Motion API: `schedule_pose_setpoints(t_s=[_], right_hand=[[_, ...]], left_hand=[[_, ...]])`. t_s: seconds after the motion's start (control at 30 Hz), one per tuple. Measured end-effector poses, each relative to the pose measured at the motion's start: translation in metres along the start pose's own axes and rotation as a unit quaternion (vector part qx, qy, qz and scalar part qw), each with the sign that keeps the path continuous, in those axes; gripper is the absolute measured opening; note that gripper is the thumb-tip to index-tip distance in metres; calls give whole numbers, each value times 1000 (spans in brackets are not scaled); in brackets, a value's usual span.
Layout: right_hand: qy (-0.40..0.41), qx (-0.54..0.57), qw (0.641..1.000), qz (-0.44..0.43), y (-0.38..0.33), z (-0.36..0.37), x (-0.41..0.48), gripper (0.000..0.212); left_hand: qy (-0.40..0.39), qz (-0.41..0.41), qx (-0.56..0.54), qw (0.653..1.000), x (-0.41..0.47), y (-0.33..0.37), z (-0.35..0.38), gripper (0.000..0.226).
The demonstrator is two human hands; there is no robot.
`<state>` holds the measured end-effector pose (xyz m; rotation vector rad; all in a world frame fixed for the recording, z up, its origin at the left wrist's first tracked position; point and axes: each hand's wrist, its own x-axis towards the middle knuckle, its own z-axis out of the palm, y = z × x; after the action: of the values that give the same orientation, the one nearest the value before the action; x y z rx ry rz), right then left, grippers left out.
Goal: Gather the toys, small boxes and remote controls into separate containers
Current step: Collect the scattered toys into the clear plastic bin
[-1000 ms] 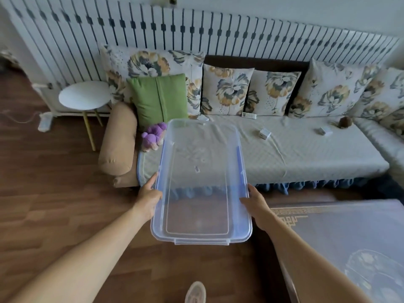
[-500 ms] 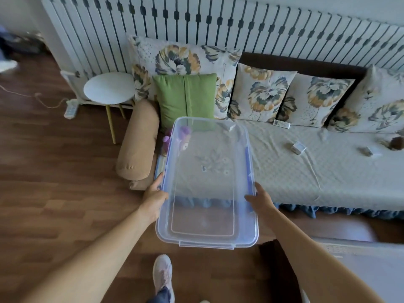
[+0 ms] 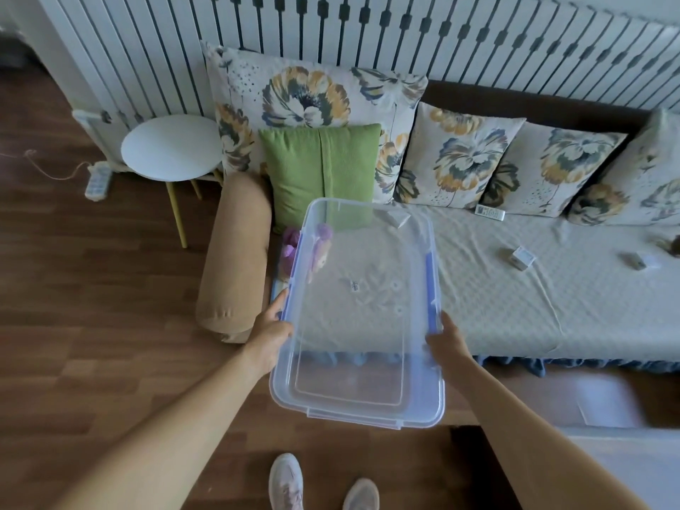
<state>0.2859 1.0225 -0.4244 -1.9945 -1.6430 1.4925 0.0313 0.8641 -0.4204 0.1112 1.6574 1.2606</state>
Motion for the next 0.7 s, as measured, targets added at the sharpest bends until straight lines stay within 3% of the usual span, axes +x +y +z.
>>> schedule_pose_setpoints(t_s=[0.3, 0.7], right_hand=[[-16, 40, 998, 48, 7, 16, 65, 76], [-26, 30, 997, 61, -1, 27, 225, 70]], left_hand=[[-8, -3, 80, 997, 72, 4, 18, 81], [19, -14, 174, 984, 215, 10, 84, 82]])
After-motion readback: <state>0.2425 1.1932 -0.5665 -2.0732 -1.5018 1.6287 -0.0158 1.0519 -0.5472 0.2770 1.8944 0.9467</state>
